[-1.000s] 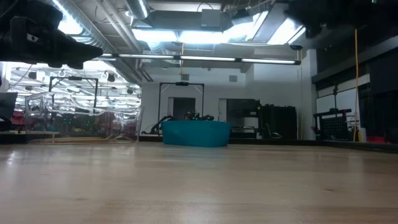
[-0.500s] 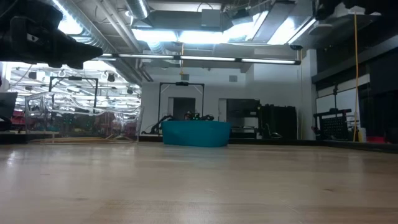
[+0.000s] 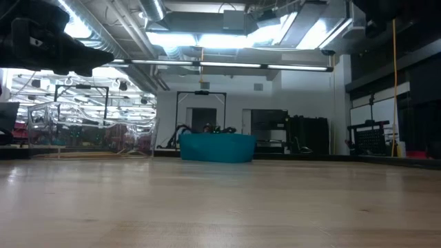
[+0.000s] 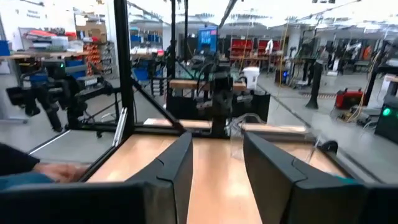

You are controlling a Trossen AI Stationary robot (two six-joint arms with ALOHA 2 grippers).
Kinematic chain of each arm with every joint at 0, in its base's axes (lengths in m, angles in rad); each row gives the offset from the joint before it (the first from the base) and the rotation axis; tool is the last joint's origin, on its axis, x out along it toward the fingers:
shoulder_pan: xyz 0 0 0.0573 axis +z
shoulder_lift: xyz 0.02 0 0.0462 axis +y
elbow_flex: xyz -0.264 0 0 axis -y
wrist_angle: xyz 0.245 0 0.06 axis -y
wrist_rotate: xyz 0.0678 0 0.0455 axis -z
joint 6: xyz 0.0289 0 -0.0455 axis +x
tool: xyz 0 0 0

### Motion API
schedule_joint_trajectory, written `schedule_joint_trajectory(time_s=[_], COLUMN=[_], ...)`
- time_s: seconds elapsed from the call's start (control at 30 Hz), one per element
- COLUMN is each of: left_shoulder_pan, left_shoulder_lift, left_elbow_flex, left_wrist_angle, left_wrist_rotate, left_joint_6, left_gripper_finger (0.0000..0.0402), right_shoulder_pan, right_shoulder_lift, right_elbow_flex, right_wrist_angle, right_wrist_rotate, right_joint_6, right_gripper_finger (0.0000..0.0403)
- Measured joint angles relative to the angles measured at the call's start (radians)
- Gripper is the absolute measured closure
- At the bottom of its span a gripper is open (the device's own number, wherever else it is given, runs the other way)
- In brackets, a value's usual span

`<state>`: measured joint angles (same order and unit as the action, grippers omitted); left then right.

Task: Sort silverware by color (type)
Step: Return to Home Position

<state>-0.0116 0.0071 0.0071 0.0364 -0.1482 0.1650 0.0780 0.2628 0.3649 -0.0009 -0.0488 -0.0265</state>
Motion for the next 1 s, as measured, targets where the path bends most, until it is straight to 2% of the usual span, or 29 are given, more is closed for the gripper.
schedule_joint_trajectory(time_s=[0.63,1.0], left_shoulder_pan=[0.000,0.000], left_shoulder_lift=[0.000,0.000], left_elbow_flex=[0.000,0.000], left_wrist_angle=[0.000,0.000], left_wrist_rotate=[0.000,0.000], left_joint_6=[0.000,0.000], left_gripper_finger=[0.0401,0.0401], right_shoulder_pan=[0.000,0.000], right_shoulder_lift=[-0.124,-0.253], right_elbow_flex=[0.000,0.000], right_wrist_angle=[-0.149,-0.259], right_wrist_rotate=[-0.023,-0.023], right_joint_6=[0.026,0.026], right_gripper_finger=[0.0270,0.0270])
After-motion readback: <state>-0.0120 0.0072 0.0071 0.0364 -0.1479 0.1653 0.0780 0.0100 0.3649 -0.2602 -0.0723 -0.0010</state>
